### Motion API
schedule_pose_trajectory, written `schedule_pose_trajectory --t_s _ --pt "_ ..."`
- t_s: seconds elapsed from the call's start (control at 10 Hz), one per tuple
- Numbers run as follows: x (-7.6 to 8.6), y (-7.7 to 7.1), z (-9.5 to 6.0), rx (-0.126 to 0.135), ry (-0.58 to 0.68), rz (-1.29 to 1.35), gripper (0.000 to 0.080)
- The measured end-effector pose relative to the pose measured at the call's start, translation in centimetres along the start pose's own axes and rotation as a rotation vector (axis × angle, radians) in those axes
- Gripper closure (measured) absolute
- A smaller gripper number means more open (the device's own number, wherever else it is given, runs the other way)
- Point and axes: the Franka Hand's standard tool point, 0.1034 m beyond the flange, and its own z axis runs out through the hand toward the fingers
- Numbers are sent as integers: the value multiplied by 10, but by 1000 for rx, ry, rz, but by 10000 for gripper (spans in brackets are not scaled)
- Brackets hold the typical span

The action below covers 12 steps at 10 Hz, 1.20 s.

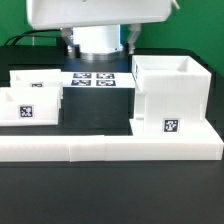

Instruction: Assemble drawer

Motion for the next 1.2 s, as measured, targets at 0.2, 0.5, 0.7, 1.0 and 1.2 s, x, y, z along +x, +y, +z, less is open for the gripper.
schedule_pose_trajectory --t_s 0.2,0.5,0.7,1.0,1.2 --pt "0 0 0 -1 0 -2 150" --pt "-7 12 5 -7 2 -50 150" --pt "-26 37 17 -19 6 -100 150" --pt "-46 56 37 -35 11 -116 150" --pt "-55 63 58 -35 -17 -120 150"
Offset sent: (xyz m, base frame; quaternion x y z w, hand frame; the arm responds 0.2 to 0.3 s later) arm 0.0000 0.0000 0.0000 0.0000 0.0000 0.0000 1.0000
